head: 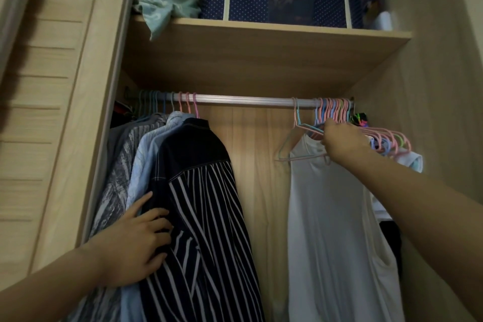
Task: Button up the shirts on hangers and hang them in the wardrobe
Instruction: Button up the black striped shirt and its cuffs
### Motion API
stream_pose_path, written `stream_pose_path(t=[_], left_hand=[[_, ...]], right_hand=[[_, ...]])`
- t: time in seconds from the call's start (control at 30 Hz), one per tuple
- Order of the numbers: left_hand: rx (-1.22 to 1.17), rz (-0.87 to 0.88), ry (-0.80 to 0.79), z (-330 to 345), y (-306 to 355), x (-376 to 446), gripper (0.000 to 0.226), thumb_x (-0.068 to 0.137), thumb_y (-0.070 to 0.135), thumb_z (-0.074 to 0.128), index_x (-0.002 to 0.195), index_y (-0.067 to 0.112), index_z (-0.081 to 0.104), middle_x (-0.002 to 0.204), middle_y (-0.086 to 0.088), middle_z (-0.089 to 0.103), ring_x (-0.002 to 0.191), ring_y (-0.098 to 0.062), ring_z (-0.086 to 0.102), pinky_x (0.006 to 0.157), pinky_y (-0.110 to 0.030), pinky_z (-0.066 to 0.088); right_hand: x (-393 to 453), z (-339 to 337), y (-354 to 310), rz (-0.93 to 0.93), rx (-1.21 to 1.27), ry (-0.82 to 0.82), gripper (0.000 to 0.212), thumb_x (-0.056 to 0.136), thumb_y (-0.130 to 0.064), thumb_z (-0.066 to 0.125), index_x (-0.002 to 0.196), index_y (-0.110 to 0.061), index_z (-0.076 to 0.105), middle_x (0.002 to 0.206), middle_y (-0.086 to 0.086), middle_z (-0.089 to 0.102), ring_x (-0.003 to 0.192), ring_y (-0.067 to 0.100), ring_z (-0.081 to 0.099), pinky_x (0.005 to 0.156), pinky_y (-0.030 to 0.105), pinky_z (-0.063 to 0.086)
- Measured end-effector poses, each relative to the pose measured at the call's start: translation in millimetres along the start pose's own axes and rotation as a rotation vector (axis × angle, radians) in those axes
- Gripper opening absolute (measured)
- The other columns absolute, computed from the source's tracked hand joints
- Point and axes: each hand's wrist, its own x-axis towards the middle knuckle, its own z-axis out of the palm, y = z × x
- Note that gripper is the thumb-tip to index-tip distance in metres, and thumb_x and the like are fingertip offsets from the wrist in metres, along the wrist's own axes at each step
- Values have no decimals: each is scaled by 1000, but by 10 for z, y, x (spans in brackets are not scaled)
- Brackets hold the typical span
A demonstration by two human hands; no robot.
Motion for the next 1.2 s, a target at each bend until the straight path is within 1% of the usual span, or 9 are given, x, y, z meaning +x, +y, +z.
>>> stream_pose_path(t=[0.1, 0.17, 0.23, 0.43, 0.53, 0.7, 0.87, 1.0, 1.2], left_hand=[[-5, 6, 21, 15, -10, 3, 25, 85, 62, 56, 93, 46, 74, 109, 24, 67, 120, -12, 62, 117, -57, 12], [-4, 7, 35, 31, -8, 9, 25, 84, 61, 56, 93, 46, 74, 109, 24, 67, 119, -12, 63, 117, -56, 13], [-8, 10, 43, 42, -6, 8, 25, 83, 61, 57, 94, 45, 74, 109, 24, 67, 119, -12, 63, 118, -56, 11], [4, 22, 73, 62, -19, 14, 26, 83, 60, 56, 94, 45, 74, 109, 24, 67, 118, -11, 63, 119, -55, 8], [3, 23, 74, 76, -23, 18, 25, 84, 60, 56, 94, 45, 74, 109, 25, 67, 119, -11, 62, 118, -56, 10], [-9, 20, 61, 78, -23, 28, 24, 83, 58, 57, 94, 45, 74, 109, 24, 67, 120, -12, 62, 116, -59, 15], [-24, 8, 50, 85, -28, 19, 24, 84, 59, 55, 95, 47, 73, 110, 27, 66, 122, -10, 60, 119, -56, 9], [-31, 4, 50, 66, -14, 25, 24, 84, 59, 55, 95, 48, 74, 111, 28, 66, 122, -8, 60, 118, -54, 10], [-37, -8, 38, 70, -28, 22, 23, 85, 59, 55, 94, 48, 73, 110, 29, 66, 122, -7, 59, 120, -53, 7]], right_hand=[[42, -17, -8, -24, 143, -46, 33, 93, -29, 68, 123, -17, 59, 111, 18, 69, 101, 38, 63, 82, 40, 53], [48, -42, 1, -27, 138, -76, 31, 91, -20, 67, 122, -22, 63, 114, 15, 68, 102, 35, 63, 87, 42, 54], [29, -86, 9, -39, 86, -75, 37, 92, -9, 60, 127, -19, 62, 114, 16, 66, 102, 35, 63, 86, 43, 55], [-45, -195, -27, -89, -233, -97, 24, 100, -22, 56, 122, -13, 63, 108, 10, 65, 102, 29, 65, 82, 40, 53], [-63, -193, -49, -53, -220, -47, 23, 102, -21, 50, 114, -11, 66, 94, 9, 58, 98, 29, 66, 83, 39, 55], [-37, -177, -98, -50, -262, 40, 20, 97, -14, 54, 110, -11, 69, 107, 12, 68, 99, 31, 66, 76, 36, 50], [-2, -161, -155, -90, -309, 117, 20, 92, -15, 57, 107, -11, 70, 109, 12, 68, 105, 32, 62, 81, 37, 47], [59, -149, -229, -68, -201, 153, 20, 93, -15, 60, 108, -8, 69, 105, 13, 71, 100, 34, 67, 77, 37, 50], [274, -254, -498, 22, 125, 120, 28, 94, -5, 50, 119, 2, 62, 121, 23, 63, 111, 42, 63, 85, 45, 52]])
